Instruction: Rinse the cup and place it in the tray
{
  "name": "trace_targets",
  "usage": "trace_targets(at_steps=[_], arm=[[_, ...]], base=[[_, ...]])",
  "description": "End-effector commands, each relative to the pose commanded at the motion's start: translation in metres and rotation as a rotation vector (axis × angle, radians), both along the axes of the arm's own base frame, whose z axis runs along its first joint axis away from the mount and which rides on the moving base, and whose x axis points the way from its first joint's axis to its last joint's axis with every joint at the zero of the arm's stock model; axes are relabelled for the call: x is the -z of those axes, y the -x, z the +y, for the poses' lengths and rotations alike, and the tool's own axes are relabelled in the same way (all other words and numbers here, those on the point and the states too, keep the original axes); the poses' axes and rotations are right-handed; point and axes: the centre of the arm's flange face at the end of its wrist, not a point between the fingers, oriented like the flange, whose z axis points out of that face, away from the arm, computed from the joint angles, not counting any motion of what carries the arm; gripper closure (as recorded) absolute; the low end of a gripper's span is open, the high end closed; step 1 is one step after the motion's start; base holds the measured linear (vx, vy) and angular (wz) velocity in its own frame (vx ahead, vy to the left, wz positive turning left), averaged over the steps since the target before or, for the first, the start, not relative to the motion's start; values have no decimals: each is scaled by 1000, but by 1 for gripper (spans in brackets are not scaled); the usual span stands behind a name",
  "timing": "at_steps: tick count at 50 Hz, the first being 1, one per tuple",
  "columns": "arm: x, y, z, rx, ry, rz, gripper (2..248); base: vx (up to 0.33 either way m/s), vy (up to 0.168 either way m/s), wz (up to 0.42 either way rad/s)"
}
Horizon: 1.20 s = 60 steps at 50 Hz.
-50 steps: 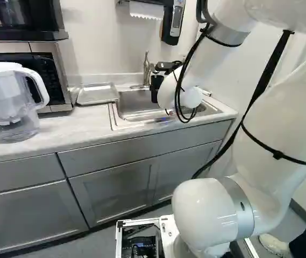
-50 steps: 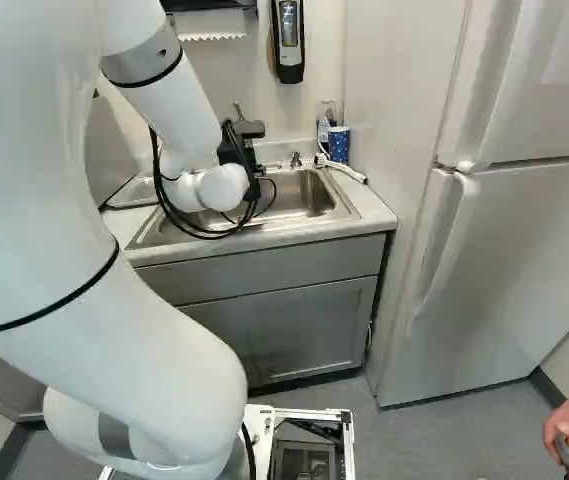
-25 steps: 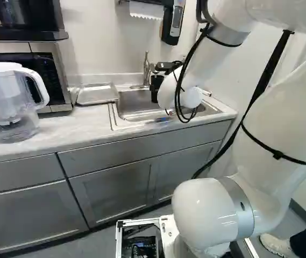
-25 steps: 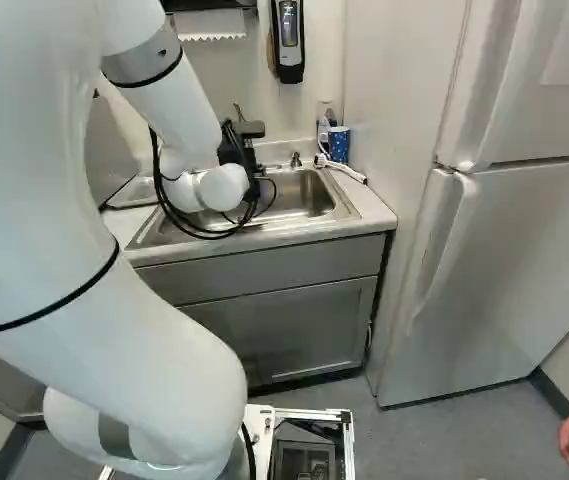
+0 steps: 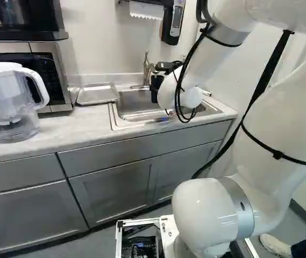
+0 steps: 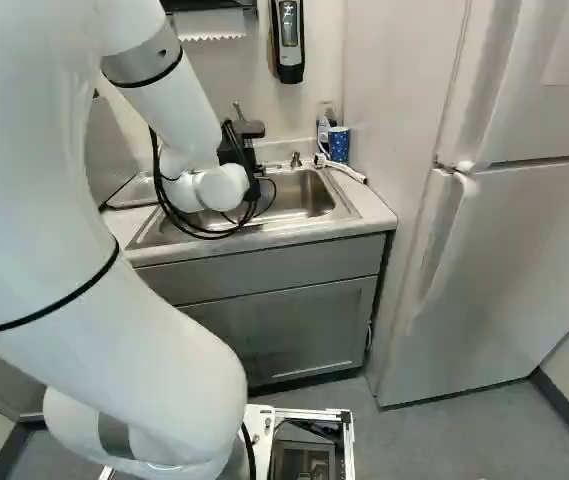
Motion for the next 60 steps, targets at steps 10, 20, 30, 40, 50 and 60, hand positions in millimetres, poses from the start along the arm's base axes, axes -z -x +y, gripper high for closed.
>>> trace_targets(at_steps=[10,20,30,40,50,60], arm=[[0,0,0,0,0,0,129],[0,0,0,0,0,0,129],[0,0,0,0,0,0,129],[0,0,0,0,0,0,129],[0,0,0,0,0,0,129],[0,0,0,0,0,0,129]], base=[[0,0,0],[0,0,0],[0,0,0],[0,0,0],[0,0,0],[0,0,0]])
